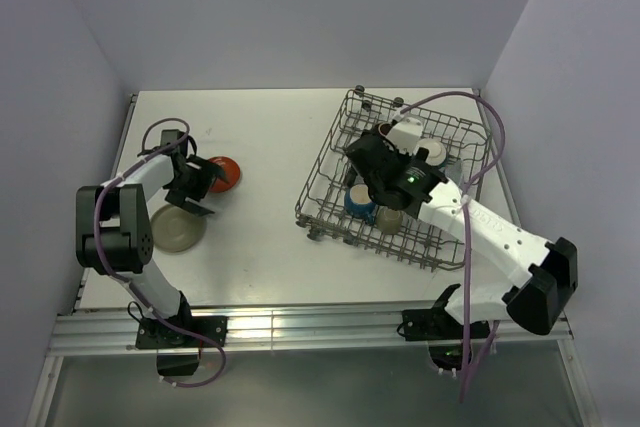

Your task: Load the mixed dishes into the dish rack

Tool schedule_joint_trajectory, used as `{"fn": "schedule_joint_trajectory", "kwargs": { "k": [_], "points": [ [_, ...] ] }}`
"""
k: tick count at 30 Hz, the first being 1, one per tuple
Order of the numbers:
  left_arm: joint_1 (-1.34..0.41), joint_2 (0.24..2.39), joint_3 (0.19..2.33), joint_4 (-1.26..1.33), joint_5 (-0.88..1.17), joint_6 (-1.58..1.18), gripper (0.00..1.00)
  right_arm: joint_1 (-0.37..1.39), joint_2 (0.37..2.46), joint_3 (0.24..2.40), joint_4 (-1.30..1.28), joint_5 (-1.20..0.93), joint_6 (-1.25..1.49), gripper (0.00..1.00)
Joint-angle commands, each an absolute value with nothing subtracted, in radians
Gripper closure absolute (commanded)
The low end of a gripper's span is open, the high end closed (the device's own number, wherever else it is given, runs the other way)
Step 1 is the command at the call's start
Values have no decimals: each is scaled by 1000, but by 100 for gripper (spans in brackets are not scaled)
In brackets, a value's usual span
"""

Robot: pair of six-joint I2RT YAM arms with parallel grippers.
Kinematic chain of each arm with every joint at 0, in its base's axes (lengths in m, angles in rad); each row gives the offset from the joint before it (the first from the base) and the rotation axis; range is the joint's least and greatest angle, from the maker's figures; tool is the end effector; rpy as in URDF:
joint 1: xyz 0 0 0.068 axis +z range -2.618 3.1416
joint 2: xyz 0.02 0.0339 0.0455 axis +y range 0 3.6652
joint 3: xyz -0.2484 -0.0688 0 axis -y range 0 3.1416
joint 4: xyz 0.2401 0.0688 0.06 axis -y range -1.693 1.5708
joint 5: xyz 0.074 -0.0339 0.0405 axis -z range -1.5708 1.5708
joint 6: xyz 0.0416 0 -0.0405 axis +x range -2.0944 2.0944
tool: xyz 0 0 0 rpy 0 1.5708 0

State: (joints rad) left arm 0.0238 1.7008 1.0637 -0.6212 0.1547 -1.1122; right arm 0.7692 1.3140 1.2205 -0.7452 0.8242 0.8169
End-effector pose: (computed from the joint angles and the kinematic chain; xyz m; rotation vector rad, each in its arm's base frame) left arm 0.3163 0.0011 0.1557 -1.5423 2.4831 -0.4322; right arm 0.2152 0.1658 0.3150 0.3965 2.0633 -0.0696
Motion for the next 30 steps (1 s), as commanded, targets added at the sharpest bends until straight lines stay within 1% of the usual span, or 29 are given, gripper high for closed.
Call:
{"fn": "schedule_joint_trajectory", "kwargs": {
  "k": [1,6,14,20,21,25,30],
  "points": [
    [26,1704,1091,-525,150,-1181,5,775,1246,1161,-663,868,761,0],
    [26,1680,1020,-388,127,-1201,6,773,1161,1105,-595,868,718,0],
    [26,1689,896,-255,112,-1212,9,773,1045,1032,-503,841,670,0],
    [28,1677,792,-85,115,-1224,15,773,990,996,-476,831,646,0],
    [26,1677,779,-63,117,-1230,18,773,986,994,-477,833,644,0],
    [28,1680,704,24,123,-1250,22,773,954,976,-463,830,634,0],
    [28,1661,657,57,72,-1250,26,773,927,957,-433,819,617,0]
  ]
}}
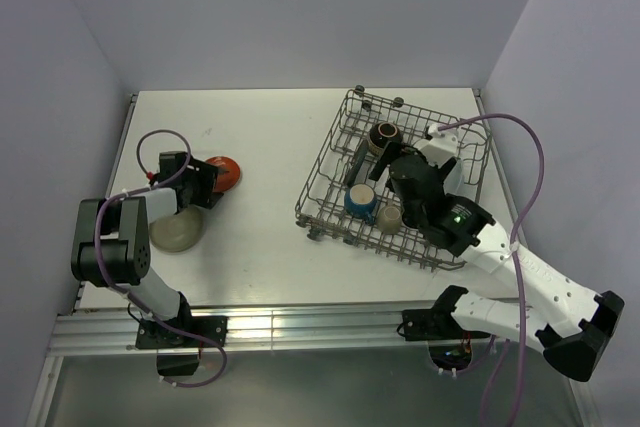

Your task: Load the mixed dishes into the dish rack

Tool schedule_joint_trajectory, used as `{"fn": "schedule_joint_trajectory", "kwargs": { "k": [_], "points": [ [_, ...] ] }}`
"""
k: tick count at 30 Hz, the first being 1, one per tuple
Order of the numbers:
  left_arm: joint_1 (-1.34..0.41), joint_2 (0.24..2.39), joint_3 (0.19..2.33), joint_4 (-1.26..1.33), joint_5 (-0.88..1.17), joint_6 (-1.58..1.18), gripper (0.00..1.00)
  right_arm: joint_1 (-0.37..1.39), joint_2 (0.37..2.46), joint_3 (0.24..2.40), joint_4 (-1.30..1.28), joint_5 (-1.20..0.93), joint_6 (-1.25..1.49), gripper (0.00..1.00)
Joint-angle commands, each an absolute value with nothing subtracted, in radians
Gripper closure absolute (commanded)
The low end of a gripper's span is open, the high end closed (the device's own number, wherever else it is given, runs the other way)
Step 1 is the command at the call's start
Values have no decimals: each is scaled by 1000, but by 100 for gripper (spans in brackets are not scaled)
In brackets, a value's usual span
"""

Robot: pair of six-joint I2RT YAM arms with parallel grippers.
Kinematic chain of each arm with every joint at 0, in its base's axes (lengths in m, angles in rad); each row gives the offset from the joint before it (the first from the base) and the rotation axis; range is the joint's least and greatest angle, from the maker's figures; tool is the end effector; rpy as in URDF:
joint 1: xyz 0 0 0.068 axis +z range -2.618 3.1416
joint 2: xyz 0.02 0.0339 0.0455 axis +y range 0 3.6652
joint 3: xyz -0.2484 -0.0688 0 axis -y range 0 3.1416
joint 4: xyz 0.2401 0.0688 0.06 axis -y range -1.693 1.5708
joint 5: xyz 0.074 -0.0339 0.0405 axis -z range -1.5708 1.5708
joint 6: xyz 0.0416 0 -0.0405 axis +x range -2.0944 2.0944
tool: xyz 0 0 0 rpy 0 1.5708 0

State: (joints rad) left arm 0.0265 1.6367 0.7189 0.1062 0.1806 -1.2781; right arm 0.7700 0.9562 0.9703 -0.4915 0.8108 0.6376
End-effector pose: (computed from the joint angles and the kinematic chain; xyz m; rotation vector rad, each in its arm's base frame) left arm 0.3091 0.0007 0.1237 -1.4565 2.0567 -0.7734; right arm 0.1697 0.1226 0.3327 0.3565 1.8609 0.1221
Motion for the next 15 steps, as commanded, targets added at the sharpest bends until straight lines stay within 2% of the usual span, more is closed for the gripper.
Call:
{"fn": "schedule_joint_trajectory", "kwargs": {
  "k": [1,7,13,15],
  "points": [
    [29,1658,650,58,66,-1252,26,773,920,957,-428,818,615,0],
    [29,1646,675,-30,9,-1244,29,775,917,982,-434,799,606,0],
    [29,1657,713,-110,-34,-1249,39,779,900,989,-420,788,594,0],
    [29,1664,727,-132,-44,-1249,45,782,894,992,-417,785,588,0]
  ]
}}
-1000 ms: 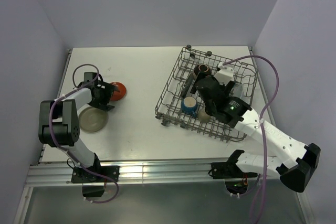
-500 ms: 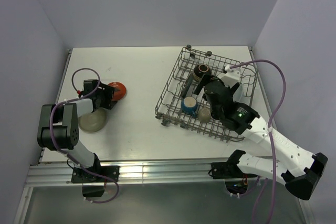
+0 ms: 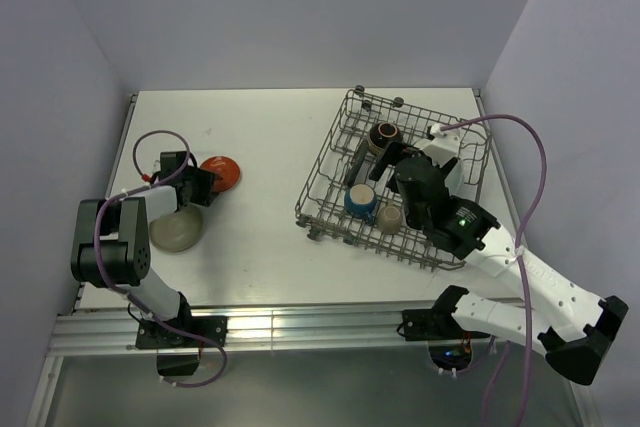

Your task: Load the mixed dishes into the dish rack

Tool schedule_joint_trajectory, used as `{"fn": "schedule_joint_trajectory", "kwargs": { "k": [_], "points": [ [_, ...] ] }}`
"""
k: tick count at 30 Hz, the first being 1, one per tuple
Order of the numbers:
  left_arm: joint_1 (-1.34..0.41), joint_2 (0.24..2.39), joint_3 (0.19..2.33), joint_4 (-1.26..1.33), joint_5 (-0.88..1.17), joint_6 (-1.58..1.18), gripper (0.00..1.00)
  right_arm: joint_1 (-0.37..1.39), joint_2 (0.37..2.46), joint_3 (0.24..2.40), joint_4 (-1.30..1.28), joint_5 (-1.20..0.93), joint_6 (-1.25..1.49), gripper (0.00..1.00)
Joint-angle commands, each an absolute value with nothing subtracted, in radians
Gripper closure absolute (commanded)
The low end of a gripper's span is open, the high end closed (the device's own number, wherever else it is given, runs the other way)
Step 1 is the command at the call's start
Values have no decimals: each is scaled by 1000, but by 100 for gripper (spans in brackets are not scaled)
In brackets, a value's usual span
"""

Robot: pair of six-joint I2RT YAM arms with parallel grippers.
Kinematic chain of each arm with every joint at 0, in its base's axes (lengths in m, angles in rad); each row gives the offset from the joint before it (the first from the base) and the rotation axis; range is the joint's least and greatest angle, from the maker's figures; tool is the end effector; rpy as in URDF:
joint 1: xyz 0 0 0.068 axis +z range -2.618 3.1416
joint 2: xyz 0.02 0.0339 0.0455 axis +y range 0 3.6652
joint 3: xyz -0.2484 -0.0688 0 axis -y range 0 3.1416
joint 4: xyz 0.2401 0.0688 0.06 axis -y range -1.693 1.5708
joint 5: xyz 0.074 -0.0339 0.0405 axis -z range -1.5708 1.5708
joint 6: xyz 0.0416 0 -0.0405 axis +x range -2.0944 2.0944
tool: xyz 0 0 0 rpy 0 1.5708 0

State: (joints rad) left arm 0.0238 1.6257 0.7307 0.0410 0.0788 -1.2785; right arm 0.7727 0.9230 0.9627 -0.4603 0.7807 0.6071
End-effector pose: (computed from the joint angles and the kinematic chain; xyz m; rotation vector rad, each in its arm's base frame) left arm 0.3065 0.0040 0.1247 -1.5048 2.0365 -0.6375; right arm 0.1652 0.1202 0.3388 0.3306 1.8392 0.1718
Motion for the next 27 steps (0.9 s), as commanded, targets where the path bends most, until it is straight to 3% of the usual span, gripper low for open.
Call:
{"fn": "schedule_joint_trajectory", "kwargs": {
  "k": [1,6,7,9,18,27],
  "points": [
    [31,1667,730,-135,-43,-1250,54,785,894,992,-416,782,586,0],
    [32,1678,744,-144,-49,-1253,74,796,894,1005,-419,779,575,0],
    [32,1681,747,-146,-46,-1253,88,798,896,1008,-425,781,577,0],
    [37,1690,758,-155,-41,-1258,100,805,897,1008,-430,782,580,0],
    [40,1654,753,-153,-9,-1243,100,822,920,1009,-434,773,589,0],
    [41,1464,755,-221,57,-1220,100,836,1049,1072,-445,686,604,0]
  ]
}}
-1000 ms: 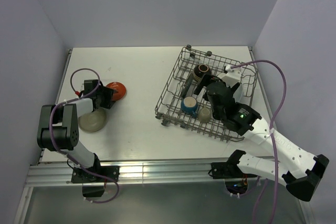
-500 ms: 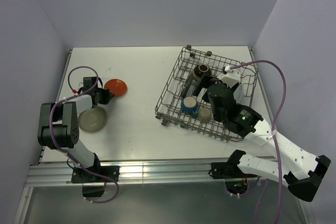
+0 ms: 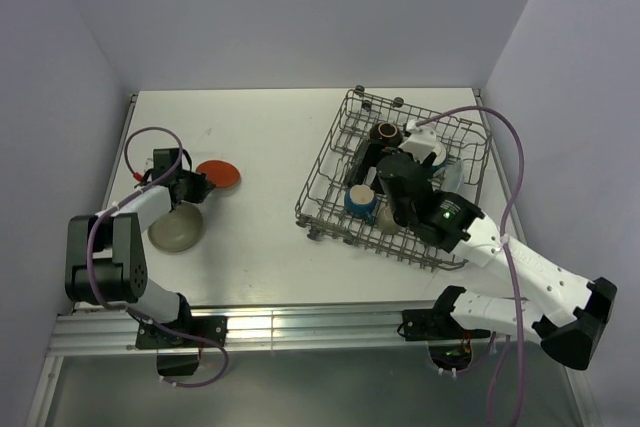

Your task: Load the mixed dishes into the dish rack

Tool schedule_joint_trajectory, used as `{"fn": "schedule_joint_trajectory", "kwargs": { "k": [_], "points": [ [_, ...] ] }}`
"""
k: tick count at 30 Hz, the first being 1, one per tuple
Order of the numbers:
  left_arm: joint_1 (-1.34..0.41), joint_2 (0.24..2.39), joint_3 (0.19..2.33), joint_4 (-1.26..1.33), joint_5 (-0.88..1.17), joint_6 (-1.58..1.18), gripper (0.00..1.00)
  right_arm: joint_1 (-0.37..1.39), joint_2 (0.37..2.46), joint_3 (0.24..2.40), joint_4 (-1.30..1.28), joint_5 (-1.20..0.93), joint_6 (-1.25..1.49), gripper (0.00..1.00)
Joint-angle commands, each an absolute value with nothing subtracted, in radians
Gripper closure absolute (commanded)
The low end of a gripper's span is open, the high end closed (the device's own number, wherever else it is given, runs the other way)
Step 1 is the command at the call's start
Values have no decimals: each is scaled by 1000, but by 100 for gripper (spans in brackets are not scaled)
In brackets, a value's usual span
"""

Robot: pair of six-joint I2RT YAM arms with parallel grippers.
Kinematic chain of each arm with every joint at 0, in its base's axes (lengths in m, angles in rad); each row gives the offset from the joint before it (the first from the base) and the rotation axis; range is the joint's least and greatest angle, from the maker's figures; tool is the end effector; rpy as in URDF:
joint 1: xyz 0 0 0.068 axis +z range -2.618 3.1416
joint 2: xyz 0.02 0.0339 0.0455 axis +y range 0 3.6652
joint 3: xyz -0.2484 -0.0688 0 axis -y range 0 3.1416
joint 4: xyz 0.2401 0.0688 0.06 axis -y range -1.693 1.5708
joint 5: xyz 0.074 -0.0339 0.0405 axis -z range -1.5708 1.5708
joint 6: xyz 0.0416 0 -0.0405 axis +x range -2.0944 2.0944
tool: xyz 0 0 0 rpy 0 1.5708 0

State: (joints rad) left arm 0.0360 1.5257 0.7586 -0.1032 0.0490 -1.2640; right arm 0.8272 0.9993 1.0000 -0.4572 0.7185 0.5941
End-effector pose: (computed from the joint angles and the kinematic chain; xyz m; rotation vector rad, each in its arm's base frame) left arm 0.2977 0.0087 0.1499 -1.5156 2.0312 -0.5841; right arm 0.1692 0.1436 0.3362 0.2165 1.9033 0.2271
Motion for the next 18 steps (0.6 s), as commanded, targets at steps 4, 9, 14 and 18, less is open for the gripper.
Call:
{"fn": "schedule_joint_trajectory", "kwargs": {
  "k": [4,9,14,18],
  "points": [
    [41,1344,772,-264,89,-1206,100,836,1130,1130,-488,615,637,0],
    [41,1229,810,-324,138,-1184,100,838,1172,1132,-433,491,637,0],
    [40,1105,836,-315,247,-1152,100,836,1239,1166,-379,333,655,0],
    [37,1029,809,-214,388,-1147,100,812,1284,1180,-303,124,728,0]
  ]
}}
